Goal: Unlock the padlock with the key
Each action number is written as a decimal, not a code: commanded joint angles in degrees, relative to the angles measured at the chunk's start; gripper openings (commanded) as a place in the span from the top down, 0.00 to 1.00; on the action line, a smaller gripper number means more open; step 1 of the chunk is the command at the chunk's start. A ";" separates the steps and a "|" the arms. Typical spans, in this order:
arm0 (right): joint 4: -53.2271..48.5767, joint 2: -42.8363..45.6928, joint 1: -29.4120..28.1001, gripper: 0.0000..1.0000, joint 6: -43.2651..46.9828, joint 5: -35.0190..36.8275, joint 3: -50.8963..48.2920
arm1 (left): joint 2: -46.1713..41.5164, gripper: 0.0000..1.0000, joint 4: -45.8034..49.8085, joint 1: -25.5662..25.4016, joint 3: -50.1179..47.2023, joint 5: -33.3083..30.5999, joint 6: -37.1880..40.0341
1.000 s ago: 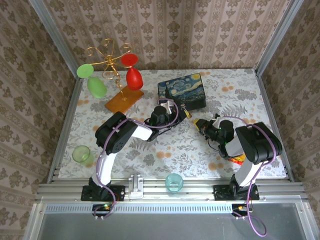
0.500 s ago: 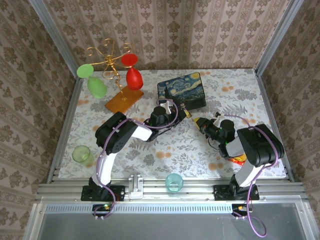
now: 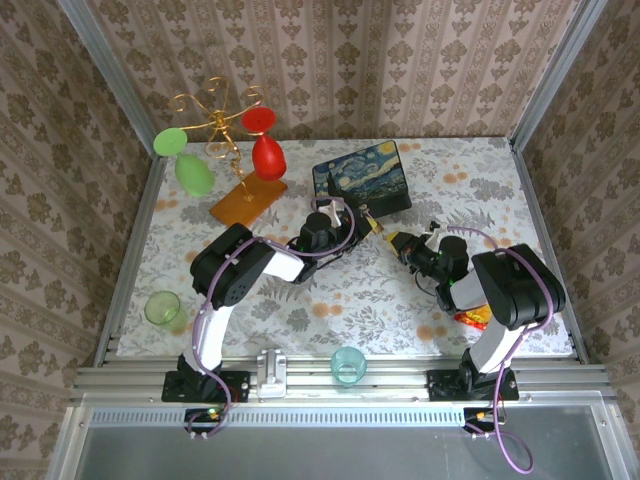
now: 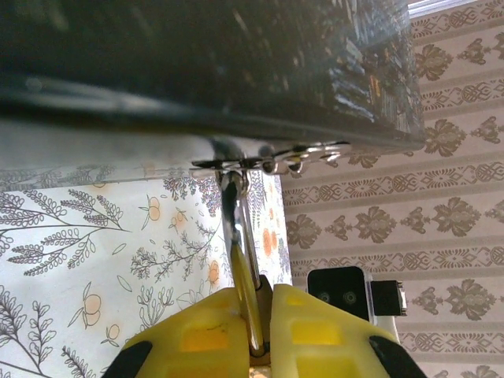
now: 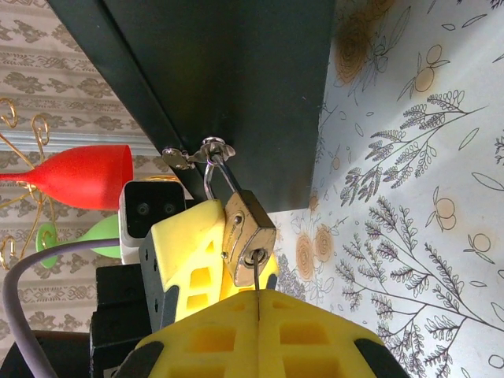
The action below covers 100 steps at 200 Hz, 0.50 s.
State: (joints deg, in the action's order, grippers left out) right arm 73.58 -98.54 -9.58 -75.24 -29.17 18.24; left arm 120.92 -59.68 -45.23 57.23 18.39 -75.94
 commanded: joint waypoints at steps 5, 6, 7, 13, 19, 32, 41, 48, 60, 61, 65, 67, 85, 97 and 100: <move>2.28 -1.48 0.37 1.00 0.62 -0.37 1.80 | 0.63 1.00 -1.95 -1.01 -0.52 4.18 -3.40; 2.27 -1.52 0.36 1.00 0.62 -0.36 1.80 | 0.63 1.00 -1.99 -1.05 -0.49 4.23 -3.41; 2.31 -1.50 0.40 1.00 0.62 -0.36 1.80 | 0.63 1.00 -2.00 -1.11 -0.47 4.26 -3.42; 2.31 -1.69 0.59 1.00 0.62 -0.49 1.90 | 0.63 1.00 -1.83 -1.14 -0.37 4.54 -3.42; 2.32 -1.88 0.75 1.00 0.78 -0.68 2.09 | 0.63 1.00 -1.85 -1.19 -0.45 4.63 -3.47; 2.19 -1.94 0.88 1.00 1.45 -1.61 2.67 | 0.67 1.00 -1.92 -1.21 -0.42 4.88 -3.61; 2.18 -2.08 0.90 1.00 1.75 -2.56 3.27 | 0.72 1.00 -2.16 -1.31 -0.54 5.06 -3.60; 2.10 -2.29 0.88 1.00 1.93 -2.72 3.35 | 0.63 1.00 -2.16 -1.31 -0.63 5.14 -3.62; 2.14 -2.87 1.30 1.00 2.27 -3.13 3.34 | 0.54 1.00 -2.33 -1.35 -0.91 5.16 -3.60; 2.16 -2.92 1.35 1.00 2.28 -3.15 3.32 | 0.54 1.00 -2.30 -1.35 -0.90 5.12 -3.56; 2.13 -3.11 1.52 1.00 2.41 -3.39 3.44 | 0.54 1.00 -2.25 -1.26 -0.90 5.16 -3.56; 2.15 -3.31 1.61 1.00 2.46 -3.51 3.40 | 0.54 1.00 -2.23 -1.33 -0.98 5.16 -3.61; 2.22 -4.54 1.77 1.00 2.34 -4.21 3.80 | 0.54 1.00 -2.69 -1.43 -1.16 4.99 -3.86; 2.34 -5.14 1.29 1.00 1.87 -4.00 4.00 | 0.54 1.00 -2.63 -1.55 -1.08 4.81 -3.84; 2.21 -5.14 1.13 1.00 1.92 -3.82 3.97 | 0.54 1.00 -2.70 -1.60 -1.03 4.81 -3.86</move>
State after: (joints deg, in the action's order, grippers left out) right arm 74.48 -101.80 -7.64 -74.32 -32.23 20.16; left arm 120.92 -60.14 -45.23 56.97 18.09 -76.27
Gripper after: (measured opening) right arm 0.057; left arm 0.089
